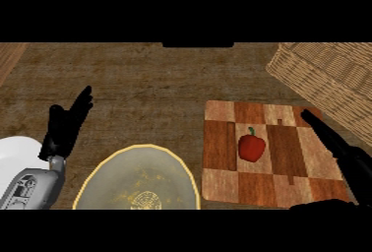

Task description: Pick the bell pepper from the cutting board and place it in the basket

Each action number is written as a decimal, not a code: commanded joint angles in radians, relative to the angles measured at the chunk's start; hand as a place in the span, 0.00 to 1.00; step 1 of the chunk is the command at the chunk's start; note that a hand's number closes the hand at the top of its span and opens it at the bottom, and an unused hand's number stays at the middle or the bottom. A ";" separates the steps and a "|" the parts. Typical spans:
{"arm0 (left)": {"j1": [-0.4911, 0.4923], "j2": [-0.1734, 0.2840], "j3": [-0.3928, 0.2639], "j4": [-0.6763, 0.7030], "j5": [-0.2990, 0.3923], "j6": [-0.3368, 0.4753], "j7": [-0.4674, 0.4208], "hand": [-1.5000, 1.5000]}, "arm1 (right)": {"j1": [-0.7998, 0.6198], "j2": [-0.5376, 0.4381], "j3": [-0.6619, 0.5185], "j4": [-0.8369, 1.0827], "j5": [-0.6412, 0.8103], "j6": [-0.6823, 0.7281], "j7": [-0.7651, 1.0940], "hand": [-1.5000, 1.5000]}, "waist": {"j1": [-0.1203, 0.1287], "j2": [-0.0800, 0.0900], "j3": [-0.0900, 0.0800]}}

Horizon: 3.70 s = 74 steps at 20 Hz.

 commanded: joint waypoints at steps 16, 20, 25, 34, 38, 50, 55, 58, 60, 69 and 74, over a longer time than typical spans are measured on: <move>-0.011 -0.135 0.055 0.017 -0.133 -0.029 0.014 0.50 | -0.122 0.273 0.047 0.298 0.262 -0.028 -0.155 0.00 | -0.001 0.000 0.000; -0.032 -0.086 0.101 -0.047 -0.109 -0.088 0.077 0.50 | -0.146 0.309 0.051 0.437 0.289 -0.059 -0.242 0.00 | 0.002 0.000 0.000; -0.049 -0.118 0.138 0.032 -0.141 -0.103 0.032 0.50 | -0.155 0.307 -0.020 0.364 0.268 0.046 -0.179 0.00 | -0.002 0.000 0.000; 0.039 -0.161 0.116 -0.123 -0.186 -0.093 0.112 0.50 | -0.148 0.387 0.037 0.445 0.361 0.015 -0.179 0.00 | 0.001 -0.001 0.000; -0.045 -0.161 0.164 0.004 -0.189 -0.104 0.051 0.50 | -0.123 0.400 0.026 0.430 0.373 0.000 -0.191 0.00 | -0.003 0.000 0.000; 0.004 -0.135 0.195 0.025 -0.202 -0.153 -0.030 0.50 | -0.224 0.365 0.023 0.593 0.508 -0.084 -0.319 1.00 | -0.001 0.000 0.000; -0.043 -0.154 0.209 0.085 -0.192 -0.153 -0.057 0.50 | -0.218 0.383 0.057 0.639 0.596 -0.164 -0.358 1.00 | -0.002 0.001 0.000; 0.008 -0.136 0.192 -0.027 -0.184 -0.172 0.016 0.50 | -0.222 0.182 0.125 0.592 0.627 0.003 -0.481 1.00 | 0.006 -0.001 -0.001; -0.002 -0.158 0.179 -0.015 -0.201 -0.147 0.012 0.50 | -0.203 0.101 0.233 0.622 0.711 0.022 -0.585 1.00 | 0.011 0.001 -0.001; 0.005 -0.142 0.203 -0.016 -0.184 -0.165 0.012 0.50 | -0.146 -0.036 0.120 0.420 0.532 0.102 -0.801 1.00 | -0.007 -0.002 0.000; 0.034 -0.140 0.196 -0.080 -0.187 -0.164 0.047 0.50 | -0.137 -0.006 -0.032 0.215 0.243 0.324 -0.732 1.00 | -0.013 -0.008 -0.001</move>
